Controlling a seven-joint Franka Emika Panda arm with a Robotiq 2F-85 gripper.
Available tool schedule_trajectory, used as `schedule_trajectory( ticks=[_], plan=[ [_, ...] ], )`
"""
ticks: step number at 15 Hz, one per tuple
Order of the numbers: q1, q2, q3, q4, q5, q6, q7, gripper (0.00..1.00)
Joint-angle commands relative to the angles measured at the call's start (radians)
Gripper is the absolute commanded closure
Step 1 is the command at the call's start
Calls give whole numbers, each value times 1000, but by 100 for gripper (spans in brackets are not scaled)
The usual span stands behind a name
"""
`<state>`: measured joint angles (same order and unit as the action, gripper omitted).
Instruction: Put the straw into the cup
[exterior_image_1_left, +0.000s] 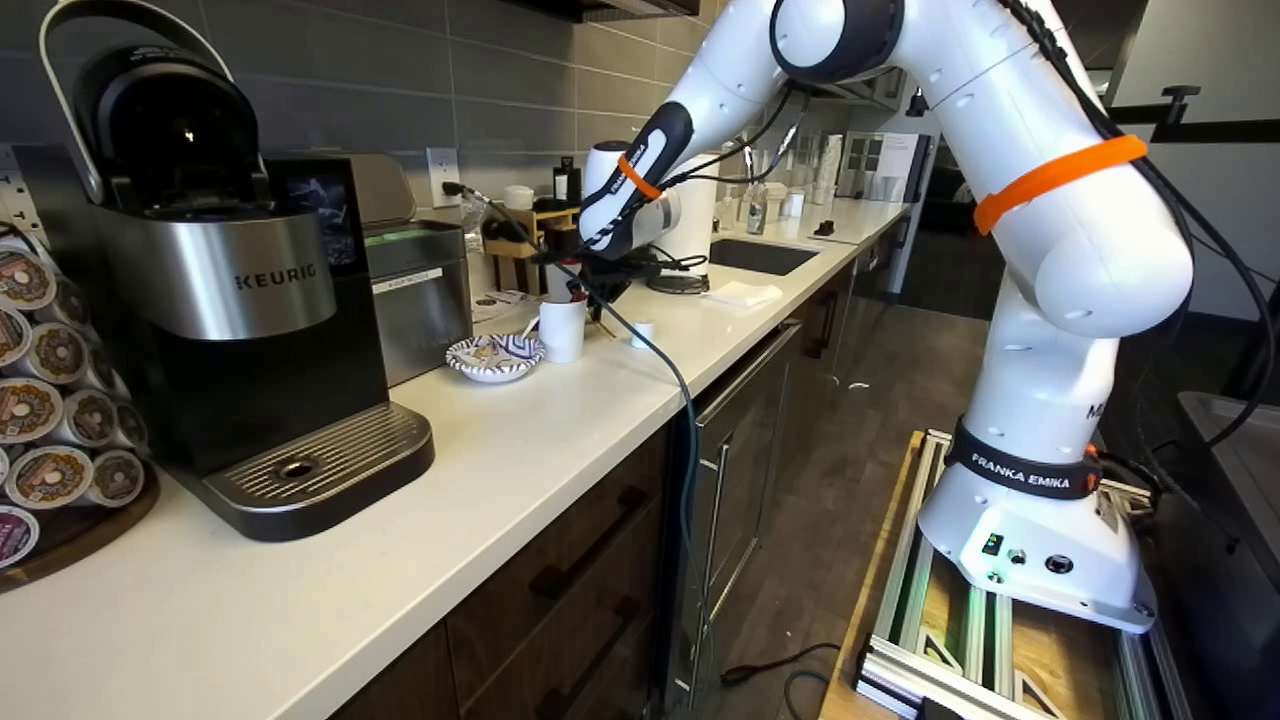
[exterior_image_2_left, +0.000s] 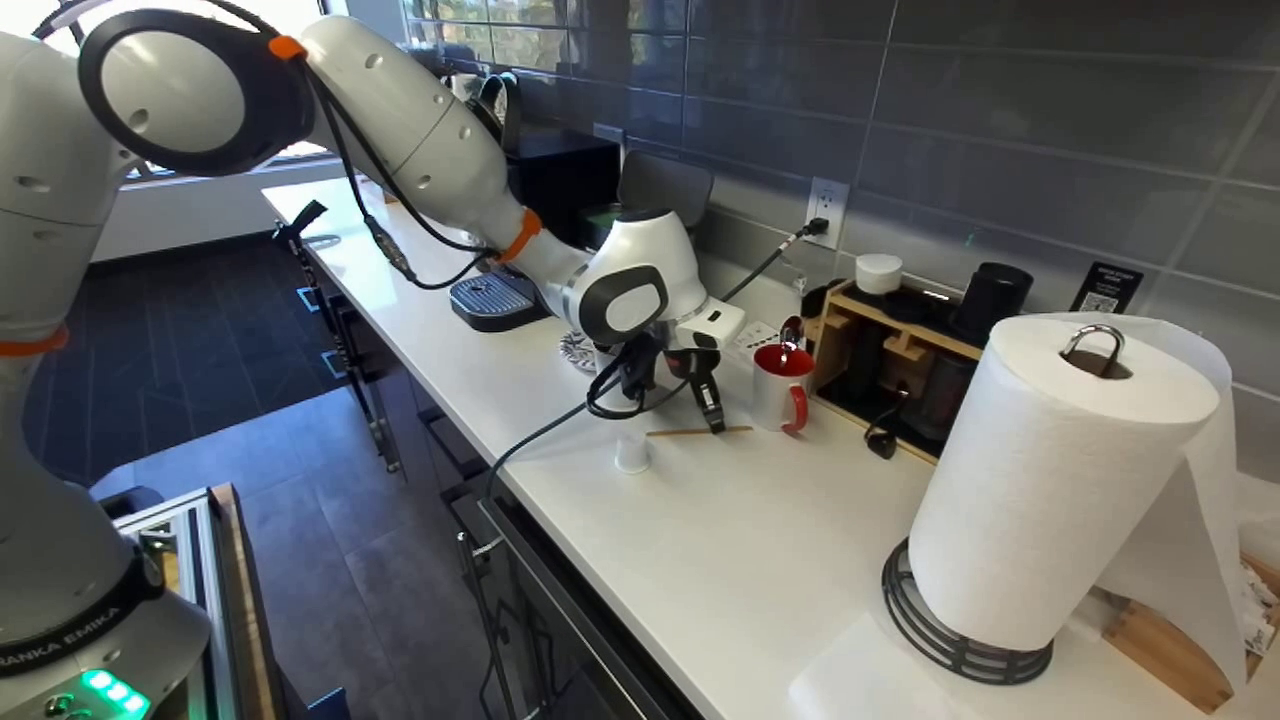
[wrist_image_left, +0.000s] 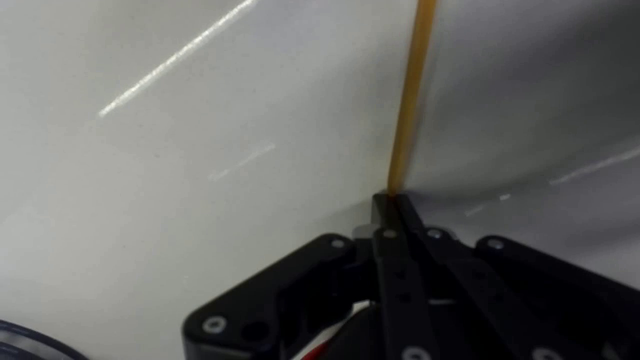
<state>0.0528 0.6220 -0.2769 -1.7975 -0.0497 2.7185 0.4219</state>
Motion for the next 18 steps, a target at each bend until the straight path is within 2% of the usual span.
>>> schedule_trajectory(
  ticks=[1,3,7,10,13,18],
  plan=[
    [5,-59,-8,-26,-1,-8,11,99],
    [13,-99,-24,-39,-12,-19,22,99],
    [51,-151,-114,-24,-97,-118,117,99],
    [34,-187,-116,-23,-133,-160,151,99],
    [-16,-218,-52,-43,-71,-75,104,99],
    [-78,-227,52,-86,25,179,-10,99]
  ],
)
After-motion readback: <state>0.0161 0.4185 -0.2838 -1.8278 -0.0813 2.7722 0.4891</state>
